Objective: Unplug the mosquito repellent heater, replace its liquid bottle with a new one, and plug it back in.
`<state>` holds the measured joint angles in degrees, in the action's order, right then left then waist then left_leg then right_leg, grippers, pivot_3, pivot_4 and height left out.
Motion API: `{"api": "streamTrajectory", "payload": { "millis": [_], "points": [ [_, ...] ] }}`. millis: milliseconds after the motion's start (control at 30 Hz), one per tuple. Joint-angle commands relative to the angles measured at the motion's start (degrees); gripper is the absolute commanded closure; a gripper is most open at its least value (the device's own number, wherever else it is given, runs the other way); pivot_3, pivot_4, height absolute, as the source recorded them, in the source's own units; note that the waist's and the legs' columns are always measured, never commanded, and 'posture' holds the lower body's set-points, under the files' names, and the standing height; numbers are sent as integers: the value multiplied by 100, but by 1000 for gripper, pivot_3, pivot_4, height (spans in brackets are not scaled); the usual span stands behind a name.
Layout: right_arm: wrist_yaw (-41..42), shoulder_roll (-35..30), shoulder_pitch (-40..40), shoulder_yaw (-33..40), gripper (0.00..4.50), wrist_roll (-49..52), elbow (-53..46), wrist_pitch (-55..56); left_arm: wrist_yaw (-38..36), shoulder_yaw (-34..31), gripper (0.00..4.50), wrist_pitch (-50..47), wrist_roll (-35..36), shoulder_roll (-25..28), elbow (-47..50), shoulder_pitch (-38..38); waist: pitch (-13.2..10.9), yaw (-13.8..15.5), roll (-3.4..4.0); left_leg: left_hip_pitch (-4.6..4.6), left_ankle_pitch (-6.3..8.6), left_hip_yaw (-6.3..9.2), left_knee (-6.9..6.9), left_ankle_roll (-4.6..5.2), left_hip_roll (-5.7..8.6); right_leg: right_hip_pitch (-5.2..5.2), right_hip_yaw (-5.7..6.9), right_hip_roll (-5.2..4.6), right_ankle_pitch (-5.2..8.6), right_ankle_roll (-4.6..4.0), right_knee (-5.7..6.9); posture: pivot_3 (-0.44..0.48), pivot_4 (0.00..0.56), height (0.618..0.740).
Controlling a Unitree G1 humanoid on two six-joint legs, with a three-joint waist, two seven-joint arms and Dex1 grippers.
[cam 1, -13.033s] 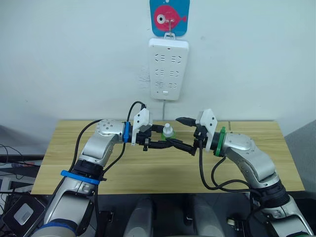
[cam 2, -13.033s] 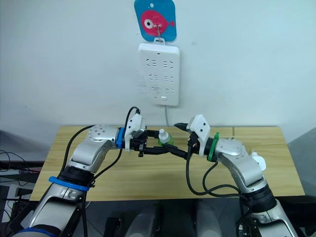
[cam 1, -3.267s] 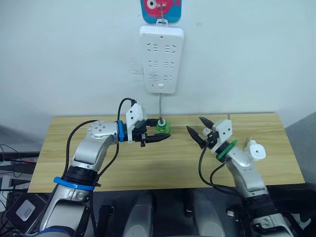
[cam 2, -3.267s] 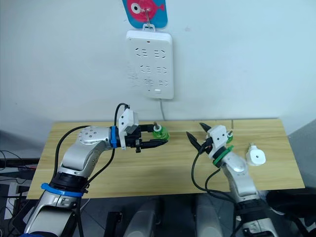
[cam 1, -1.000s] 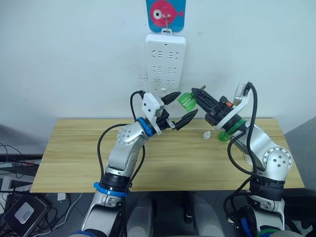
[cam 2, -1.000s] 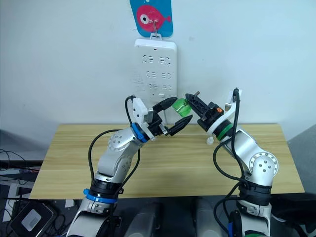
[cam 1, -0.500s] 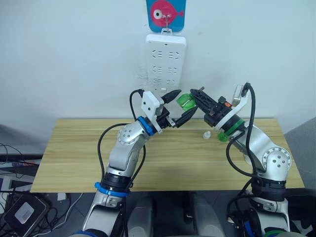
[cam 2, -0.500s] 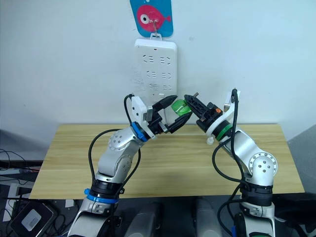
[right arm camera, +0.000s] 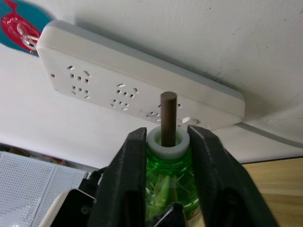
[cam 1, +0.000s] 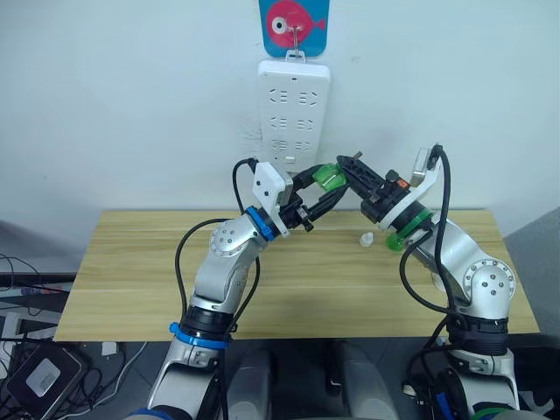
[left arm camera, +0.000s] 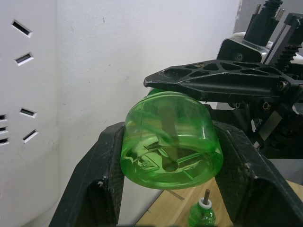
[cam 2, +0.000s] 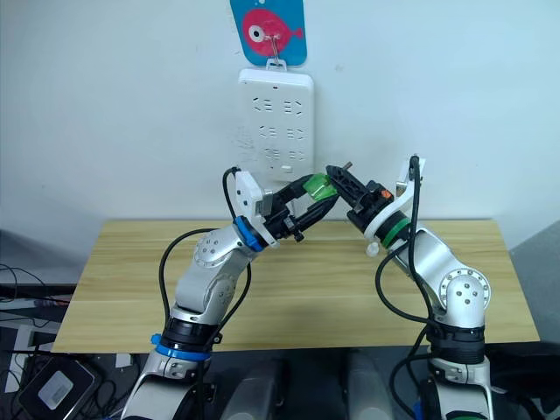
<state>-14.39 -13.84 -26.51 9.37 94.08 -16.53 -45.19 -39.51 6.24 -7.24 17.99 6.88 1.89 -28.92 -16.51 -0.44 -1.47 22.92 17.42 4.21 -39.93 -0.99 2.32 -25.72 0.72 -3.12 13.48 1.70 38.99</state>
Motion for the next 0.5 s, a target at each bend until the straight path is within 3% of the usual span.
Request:
{"api": "streamTrajectory", "payload": {
  "millis": [33, 167, 300, 433, 500],
  "points": [
    [330, -468, 21, -16, 1617, 269, -416, -314, -192, -24, 2240, -183, 241, 99, 152, -124, 0, 1, 0, 1, 0, 0, 0, 0, 0, 0, 0, 0, 0, 0, 0, 25, 258, 740],
    [855, -2047, 448, 317, 79, 839, -584, -1145, -816, -145, 2240, -1337, 1083, 531, 314, -156, 0, 31, 0, 2, 7, 2, -3, 13, 3, 9, 4, -1, 0, 0, -10, 22, 263, 740],
    [1698, -3615, 1080, 756, 31, 479, -274, -1817, -1506, -269, 2240, -2243, 1743, 1167, 317, -51, 0, 18, 0, 1, 13, 0, -2, 24, 4, 15, 3, 0, 0, 1, -16, 8, 264, 740],
    [2569, -4811, 1651, 568, 31, -1229, 13, -1922, -1850, -368, 2240, -2907, 2189, 1630, 388, 8, 0, -1, 0, -13, 23, -3, -5, 44, -1, 29, 4, 4, 1, 1, -19, 0, 264, 740],
    [2808, -5235, 1801, 268, 31, -2210, 204, -1785, -2032, -251, 2240, -2864, 2061, 1831, 445, 108, 0, -6, 0, -13, 23, -4, -7, 45, -1, 29, 3, 5, 1, 2, -16, 1, 265, 740]
  ]
}}
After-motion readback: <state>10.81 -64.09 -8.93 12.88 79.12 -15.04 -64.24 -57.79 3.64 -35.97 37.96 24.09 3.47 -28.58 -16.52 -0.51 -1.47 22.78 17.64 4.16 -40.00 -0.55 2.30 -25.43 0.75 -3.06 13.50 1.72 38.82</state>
